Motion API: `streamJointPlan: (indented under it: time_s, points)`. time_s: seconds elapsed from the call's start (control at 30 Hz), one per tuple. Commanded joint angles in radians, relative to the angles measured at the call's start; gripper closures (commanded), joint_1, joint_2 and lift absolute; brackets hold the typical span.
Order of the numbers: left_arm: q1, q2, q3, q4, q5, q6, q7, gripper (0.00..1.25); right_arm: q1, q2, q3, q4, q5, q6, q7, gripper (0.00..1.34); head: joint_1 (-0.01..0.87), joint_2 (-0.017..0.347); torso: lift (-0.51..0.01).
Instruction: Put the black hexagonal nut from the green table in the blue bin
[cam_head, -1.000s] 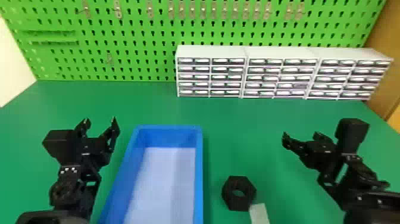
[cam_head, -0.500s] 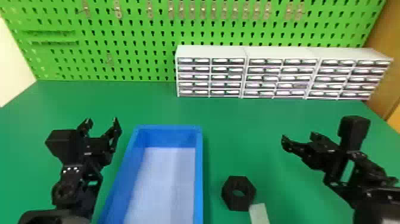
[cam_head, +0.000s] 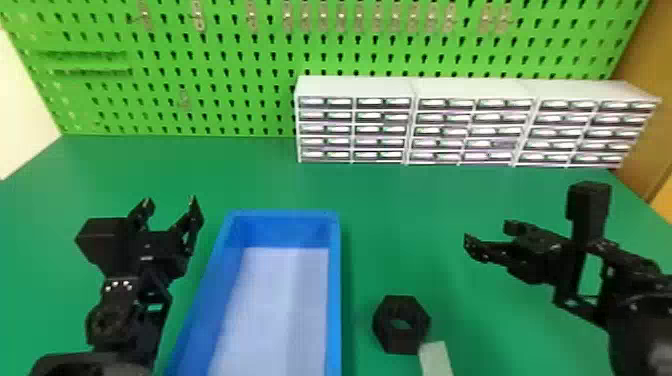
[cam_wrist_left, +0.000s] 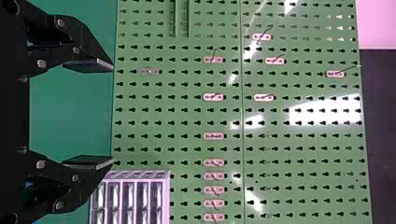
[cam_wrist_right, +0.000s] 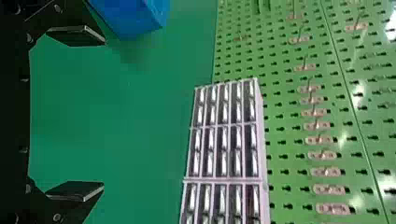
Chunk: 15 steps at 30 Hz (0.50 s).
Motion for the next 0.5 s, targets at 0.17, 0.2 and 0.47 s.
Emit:
streamJointPlan:
  time_s: [0.17,0.2,0.47]
  points:
    - [0.000,0.000,-0.001,0.000,-0.005,-0.002,0.003,0.54,-0.028,-0.021,0.001,-0.021,0.134,0.058,0.166,0.19,0.657,0.057,-0.095]
    - [0.000,0.000,-0.001,0.002,-0.005,-0.002,0.003,0.54,-0.033,-0.024,0.005,-0.023,0.143,0.070,0.184,0.19,0.657,0.057,-0.095]
    - [-0.002,0.000,-0.004,0.003,-0.008,-0.005,0.005,0.54,-0.051,-0.042,0.035,-0.026,0.180,0.104,0.296,0.12,0.657,0.057,-0.095]
